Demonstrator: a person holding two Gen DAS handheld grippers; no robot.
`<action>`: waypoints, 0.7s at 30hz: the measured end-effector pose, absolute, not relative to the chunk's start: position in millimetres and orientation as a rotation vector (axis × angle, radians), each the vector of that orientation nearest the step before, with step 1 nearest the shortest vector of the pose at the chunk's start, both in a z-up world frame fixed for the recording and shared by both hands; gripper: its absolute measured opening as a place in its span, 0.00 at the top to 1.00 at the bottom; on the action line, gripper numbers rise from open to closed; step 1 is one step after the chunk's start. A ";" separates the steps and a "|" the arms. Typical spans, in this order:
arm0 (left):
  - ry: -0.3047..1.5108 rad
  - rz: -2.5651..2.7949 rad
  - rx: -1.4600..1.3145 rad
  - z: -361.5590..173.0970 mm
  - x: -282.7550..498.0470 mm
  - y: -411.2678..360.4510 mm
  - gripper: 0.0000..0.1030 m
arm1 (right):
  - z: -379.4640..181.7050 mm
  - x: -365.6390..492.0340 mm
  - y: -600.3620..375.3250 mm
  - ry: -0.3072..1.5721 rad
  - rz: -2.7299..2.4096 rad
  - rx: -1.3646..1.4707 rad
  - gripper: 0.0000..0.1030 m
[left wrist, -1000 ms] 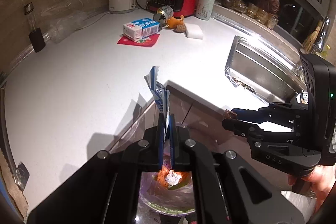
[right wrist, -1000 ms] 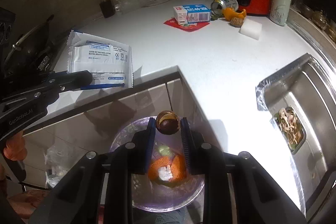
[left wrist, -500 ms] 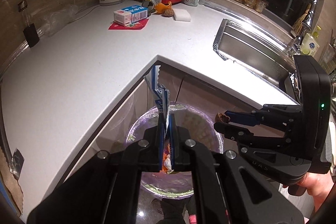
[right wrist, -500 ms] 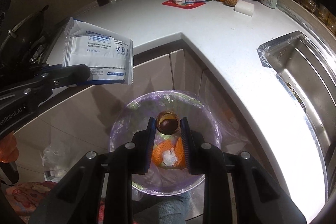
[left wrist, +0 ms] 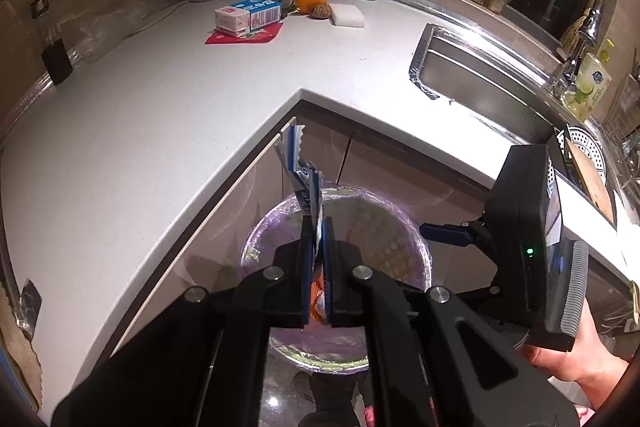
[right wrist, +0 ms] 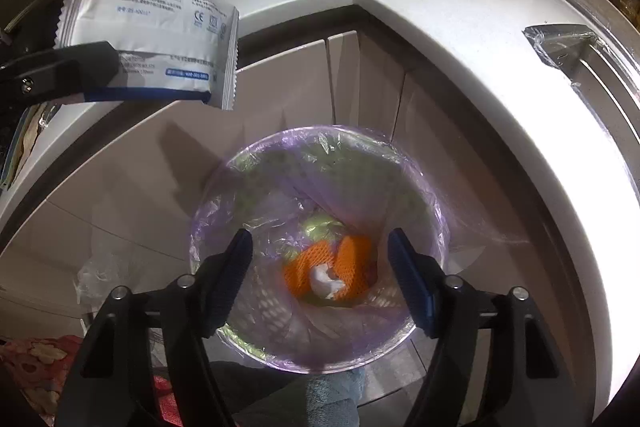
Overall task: Collect trash
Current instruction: 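Open both tools over the bin to drop the walnut and medicine packet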
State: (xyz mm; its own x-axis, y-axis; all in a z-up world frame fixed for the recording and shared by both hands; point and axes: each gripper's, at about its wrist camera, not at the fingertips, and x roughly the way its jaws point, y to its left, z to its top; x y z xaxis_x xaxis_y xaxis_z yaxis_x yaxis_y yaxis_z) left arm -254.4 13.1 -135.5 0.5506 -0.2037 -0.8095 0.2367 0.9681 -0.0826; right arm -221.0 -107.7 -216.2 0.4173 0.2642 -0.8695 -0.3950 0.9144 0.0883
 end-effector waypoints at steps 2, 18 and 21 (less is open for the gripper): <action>0.956 -0.266 0.039 -137.2 -253.1 11.4 0.96 | -205.8 -223.2 -111.9 1.039 0.404 -0.136 0.23; 1.071 -0.291 0.063 -196.9 -239.1 -7.9 0.96 | -116.6 -238.8 -175.5 0.849 0.274 -0.033 0.06; 1.121 -0.301 0.053 -214.8 -234.6 -11.0 0.96 | -111.6 -234.1 -181.3 0.844 0.272 -0.020 0.05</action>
